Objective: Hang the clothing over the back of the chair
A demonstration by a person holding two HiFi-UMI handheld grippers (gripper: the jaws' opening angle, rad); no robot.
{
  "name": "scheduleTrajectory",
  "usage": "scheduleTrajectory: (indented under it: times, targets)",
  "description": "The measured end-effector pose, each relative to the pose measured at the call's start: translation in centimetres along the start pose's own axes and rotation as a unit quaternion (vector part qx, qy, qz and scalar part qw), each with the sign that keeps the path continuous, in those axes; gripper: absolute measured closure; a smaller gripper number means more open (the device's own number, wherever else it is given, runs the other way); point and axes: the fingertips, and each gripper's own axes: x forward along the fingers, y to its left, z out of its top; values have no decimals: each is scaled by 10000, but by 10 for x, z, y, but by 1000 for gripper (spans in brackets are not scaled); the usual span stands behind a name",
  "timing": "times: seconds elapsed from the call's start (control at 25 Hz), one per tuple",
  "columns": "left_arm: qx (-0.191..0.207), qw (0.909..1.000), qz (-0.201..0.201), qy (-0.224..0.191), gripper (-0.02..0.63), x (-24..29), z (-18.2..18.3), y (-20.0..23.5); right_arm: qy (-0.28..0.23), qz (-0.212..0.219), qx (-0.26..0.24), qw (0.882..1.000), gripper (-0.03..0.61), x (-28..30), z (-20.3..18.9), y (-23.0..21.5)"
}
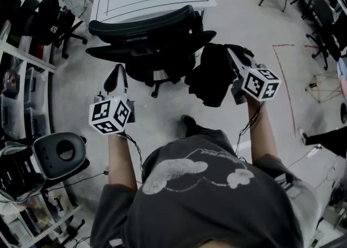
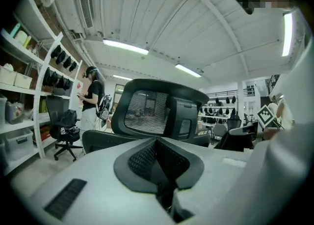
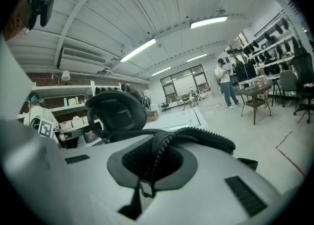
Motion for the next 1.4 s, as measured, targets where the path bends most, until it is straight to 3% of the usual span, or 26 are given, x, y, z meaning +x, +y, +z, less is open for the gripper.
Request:
scheduleTrajectory:
  times: [0.24,0.52,1.0,1.4]
  targets:
    - [34,9989,462,-98,612,23,14,9,-78,100,-464,9988,581,42,55,-44]
    - [107,9956,898,-243,612,27,31,22,-212,607,-877,9941,581,92,117,-44]
    - [225,9897,1318,-521,612,25,61,46,-457,1657,-1373,9755,581,169,179,42]
    - [286,9852,1509,-759,612,10,83,69,-519,2609,-1912,9448,581,203,206,145]
